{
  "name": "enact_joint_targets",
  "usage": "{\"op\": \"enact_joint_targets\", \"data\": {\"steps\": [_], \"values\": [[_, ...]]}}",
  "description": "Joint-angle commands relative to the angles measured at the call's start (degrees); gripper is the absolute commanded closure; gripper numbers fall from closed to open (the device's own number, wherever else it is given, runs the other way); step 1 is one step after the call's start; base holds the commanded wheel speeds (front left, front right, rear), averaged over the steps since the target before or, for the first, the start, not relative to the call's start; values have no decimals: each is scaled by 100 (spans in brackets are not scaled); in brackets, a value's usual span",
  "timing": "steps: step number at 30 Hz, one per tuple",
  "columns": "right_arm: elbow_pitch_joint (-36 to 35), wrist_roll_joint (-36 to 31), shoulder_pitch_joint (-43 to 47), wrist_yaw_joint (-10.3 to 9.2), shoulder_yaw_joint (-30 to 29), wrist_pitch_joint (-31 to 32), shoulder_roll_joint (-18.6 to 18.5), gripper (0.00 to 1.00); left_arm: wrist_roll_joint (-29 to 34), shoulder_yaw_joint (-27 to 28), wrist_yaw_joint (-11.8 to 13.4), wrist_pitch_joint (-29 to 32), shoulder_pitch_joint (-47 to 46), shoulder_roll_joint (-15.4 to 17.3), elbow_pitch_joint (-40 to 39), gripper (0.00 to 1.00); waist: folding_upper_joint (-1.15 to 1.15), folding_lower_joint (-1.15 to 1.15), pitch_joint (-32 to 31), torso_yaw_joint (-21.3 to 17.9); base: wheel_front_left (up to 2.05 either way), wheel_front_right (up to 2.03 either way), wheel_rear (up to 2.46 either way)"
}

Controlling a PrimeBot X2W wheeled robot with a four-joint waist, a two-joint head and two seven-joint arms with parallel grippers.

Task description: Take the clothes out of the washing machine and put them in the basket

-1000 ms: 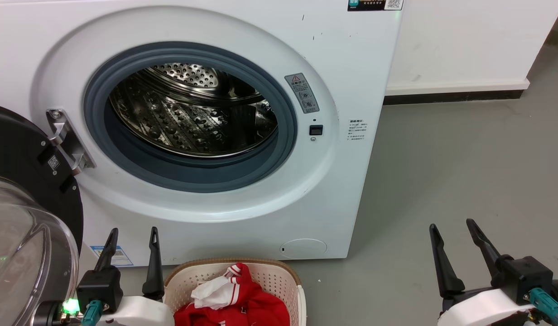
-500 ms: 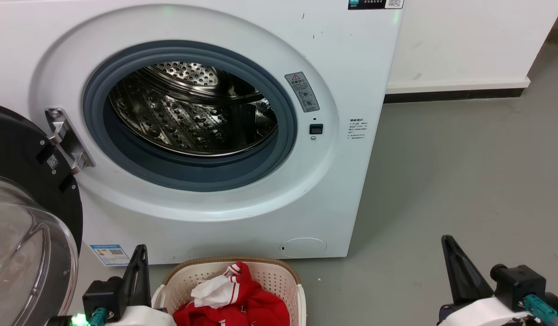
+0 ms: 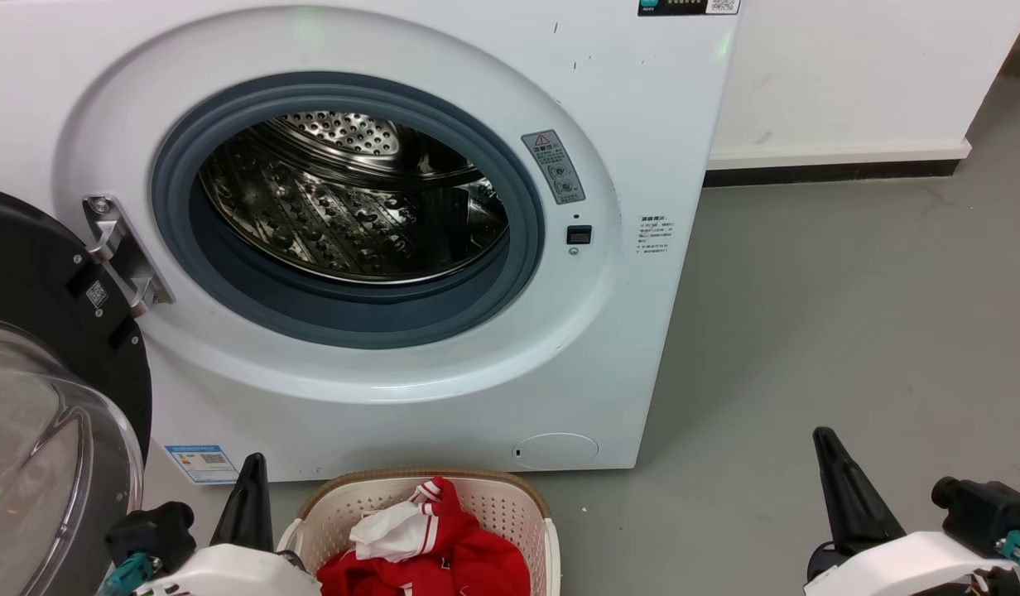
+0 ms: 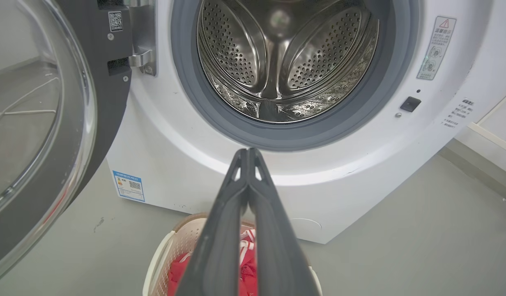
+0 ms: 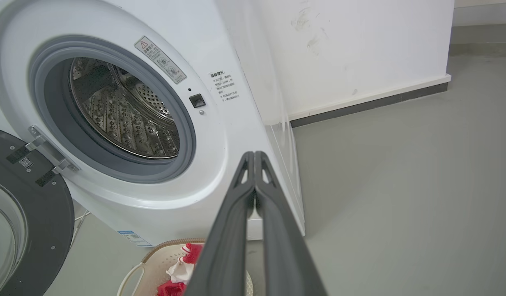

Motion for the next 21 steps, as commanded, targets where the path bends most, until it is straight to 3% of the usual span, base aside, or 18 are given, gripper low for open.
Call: {"op": "enact_joint_targets", "data": {"steps": [1, 21], "values": [[-23, 288, -205, 0, -6, 25, -54, 100, -256, 59, -57, 42, -202, 4, -39, 100, 0, 0, 2, 3, 0, 0, 0], [314, 2135, -460, -1, -69, 145, -121, 100, -1948, 272, -330, 340, -435, -138, 195, 100, 0, 0, 27, 31, 0, 0, 0]]}}
